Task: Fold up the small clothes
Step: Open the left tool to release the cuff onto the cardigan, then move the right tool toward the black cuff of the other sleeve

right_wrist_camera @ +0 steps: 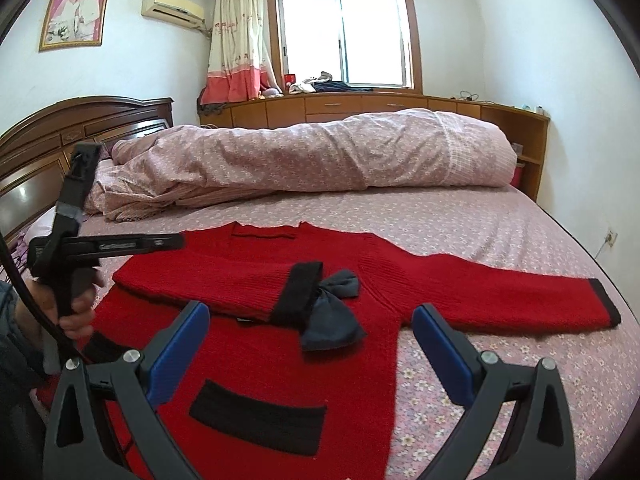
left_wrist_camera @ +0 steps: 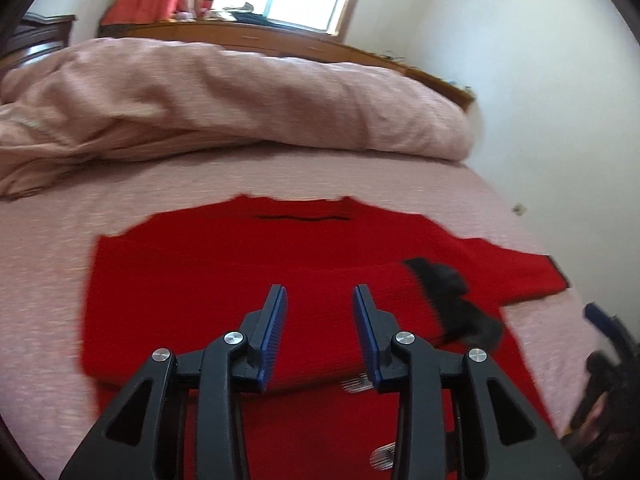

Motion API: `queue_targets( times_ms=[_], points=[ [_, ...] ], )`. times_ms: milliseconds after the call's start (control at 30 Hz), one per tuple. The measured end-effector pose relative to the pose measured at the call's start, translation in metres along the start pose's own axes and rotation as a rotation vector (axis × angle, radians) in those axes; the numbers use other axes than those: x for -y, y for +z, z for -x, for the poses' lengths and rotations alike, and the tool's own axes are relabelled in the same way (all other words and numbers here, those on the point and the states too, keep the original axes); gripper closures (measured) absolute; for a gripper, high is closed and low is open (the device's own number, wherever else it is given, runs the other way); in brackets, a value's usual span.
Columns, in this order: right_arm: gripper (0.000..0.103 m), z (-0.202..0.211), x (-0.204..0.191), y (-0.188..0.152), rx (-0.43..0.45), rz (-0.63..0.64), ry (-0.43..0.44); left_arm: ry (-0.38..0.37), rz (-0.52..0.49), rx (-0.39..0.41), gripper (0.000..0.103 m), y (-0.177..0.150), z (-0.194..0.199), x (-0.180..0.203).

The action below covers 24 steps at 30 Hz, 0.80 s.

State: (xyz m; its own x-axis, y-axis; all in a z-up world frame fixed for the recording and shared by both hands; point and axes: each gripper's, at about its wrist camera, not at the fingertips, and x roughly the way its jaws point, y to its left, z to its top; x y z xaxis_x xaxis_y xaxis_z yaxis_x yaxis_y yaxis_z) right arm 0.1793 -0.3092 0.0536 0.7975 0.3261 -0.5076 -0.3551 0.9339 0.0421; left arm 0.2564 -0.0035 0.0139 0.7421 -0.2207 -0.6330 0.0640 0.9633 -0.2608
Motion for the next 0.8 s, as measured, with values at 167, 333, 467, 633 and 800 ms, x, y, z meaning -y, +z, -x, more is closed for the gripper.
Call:
queue_targets(
  times_ms=[167,333,467,633,800],
  points=[
    [0.0,-0.026,0.002,0.001,-0.038,0.001,-0.015,0.142,0.024,-0.017,0.075,-0.008,0.011,-0.063],
    [0.0,-0.074,0.018,0.002,-0.132,-0.031,0.014,0.238,0.086,-0.048,0.075,-0.019,0.005,-0.123],
    [0.0,-0.102,0.033,0.008,-0.171,-0.04,0.049,0.249,0.169,-0.083,0.075,-0.021,-0.009,-0.158],
    [0.0,-0.128,0.054,0.02,-0.154,-0.173,0.147,0.223,0.193,-0.081,0.074,-0.009,-0.024,-0.169],
    [0.007,-0.159,0.032,0.032,-0.174,-0.168,0.253,0.211,0.158,-0.104,0.069,-0.003,-0.046,-0.161]
  ],
)
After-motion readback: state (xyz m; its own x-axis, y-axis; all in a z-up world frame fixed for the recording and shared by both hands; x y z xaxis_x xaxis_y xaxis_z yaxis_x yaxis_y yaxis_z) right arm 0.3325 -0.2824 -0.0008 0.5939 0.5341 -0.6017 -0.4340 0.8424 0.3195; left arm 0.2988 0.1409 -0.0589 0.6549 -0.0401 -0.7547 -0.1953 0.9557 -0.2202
